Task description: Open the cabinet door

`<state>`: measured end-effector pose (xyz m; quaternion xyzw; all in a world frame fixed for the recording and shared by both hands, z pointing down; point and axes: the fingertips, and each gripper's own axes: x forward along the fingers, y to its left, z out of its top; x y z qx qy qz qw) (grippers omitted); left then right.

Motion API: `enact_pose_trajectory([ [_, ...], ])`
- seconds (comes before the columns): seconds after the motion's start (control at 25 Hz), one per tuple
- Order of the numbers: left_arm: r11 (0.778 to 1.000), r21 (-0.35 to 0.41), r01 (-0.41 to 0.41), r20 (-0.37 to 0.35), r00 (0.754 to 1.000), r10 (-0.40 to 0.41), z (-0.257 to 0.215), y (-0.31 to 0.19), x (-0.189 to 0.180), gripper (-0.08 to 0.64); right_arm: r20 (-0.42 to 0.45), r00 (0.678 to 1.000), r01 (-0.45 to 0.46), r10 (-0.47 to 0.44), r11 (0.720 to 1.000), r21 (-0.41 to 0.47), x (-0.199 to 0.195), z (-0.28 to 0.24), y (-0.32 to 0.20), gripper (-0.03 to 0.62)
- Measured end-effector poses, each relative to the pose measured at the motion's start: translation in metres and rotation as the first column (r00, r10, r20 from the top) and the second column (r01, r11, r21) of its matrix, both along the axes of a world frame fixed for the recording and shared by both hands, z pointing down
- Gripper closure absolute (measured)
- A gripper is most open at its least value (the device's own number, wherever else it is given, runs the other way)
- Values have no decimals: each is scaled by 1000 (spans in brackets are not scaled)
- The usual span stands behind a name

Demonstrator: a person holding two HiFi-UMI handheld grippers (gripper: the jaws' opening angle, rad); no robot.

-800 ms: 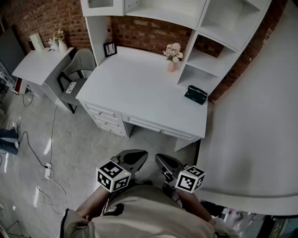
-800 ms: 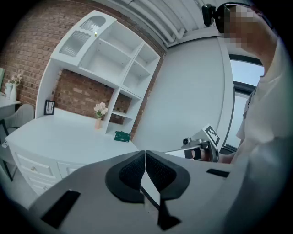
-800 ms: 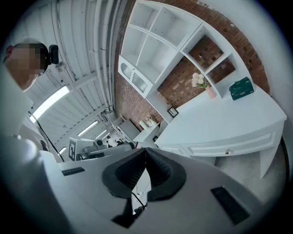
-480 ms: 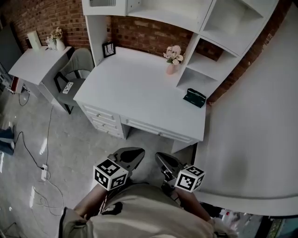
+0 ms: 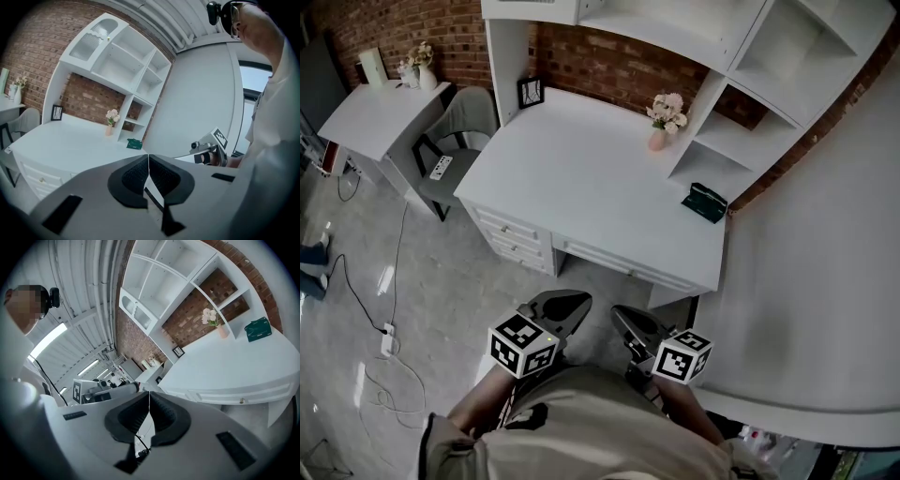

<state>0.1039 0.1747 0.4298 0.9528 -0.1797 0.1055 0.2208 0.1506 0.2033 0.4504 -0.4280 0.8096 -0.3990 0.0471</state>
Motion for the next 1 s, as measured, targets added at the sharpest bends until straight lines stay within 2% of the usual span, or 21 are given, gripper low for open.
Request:
enact_pose_trajectory([
  [0.32,999,2,55,-20,998,-55,0,-24,-29,540,-30,997,64,-64,998,-16,-27,2,-17,565],
  [1.0,989,-11,147,-51,988,-147,12,-53,-109,540,-53,990,126,-129,990,-61,-91,8,-44,565],
])
